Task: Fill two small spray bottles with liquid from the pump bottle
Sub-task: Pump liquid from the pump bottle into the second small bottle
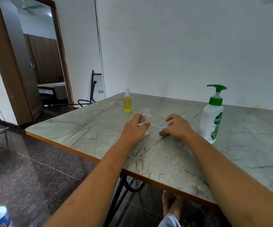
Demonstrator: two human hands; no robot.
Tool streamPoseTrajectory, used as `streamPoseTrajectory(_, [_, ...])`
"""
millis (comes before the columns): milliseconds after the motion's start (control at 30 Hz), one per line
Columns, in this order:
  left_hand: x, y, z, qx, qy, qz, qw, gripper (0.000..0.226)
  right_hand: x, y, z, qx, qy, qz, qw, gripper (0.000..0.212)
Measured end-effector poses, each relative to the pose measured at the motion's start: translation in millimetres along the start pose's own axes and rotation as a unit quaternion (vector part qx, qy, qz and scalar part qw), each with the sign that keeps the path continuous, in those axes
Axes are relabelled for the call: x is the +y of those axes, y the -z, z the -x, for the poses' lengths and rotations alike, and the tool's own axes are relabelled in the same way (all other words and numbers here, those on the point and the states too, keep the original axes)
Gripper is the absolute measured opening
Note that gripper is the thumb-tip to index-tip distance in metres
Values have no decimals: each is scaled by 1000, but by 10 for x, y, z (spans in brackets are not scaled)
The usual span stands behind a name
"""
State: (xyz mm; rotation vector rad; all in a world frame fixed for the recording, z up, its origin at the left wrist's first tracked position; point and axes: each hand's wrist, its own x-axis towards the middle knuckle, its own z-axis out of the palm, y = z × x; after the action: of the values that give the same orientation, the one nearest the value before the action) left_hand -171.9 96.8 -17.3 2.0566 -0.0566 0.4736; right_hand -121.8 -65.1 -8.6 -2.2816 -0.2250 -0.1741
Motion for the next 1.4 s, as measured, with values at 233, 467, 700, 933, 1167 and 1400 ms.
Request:
streamPoseTrajectory(233, [-31,-7,-1,0,-9,-13,1000,37,-26,35,54,-35,2,-10,999,85])
streamPoseTrajectory(467, [-32,-21,-29,-1,-6,-33,999,49,-63,89,170,-51,4,12,999,111])
streamPoseTrajectory(700, [-27,4,6,2,-25,-18,1000,46,-198,225,467,2,63,-15,998,102])
streamPoseTrajectory(933, [-5,-11,5,-17,-10,-51,998,41,-378,566,711,332,239,-93,908,44])
streamPoseTrajectory(1167, [48,-29,84,-44,-11,-79,996,40,-73,956,586,403,67,-59,911,80])
streamPoseTrajectory(1400, [82,-37,129,-57,-9,-80,995,49,130,835,446,234,114,-81,962,112])
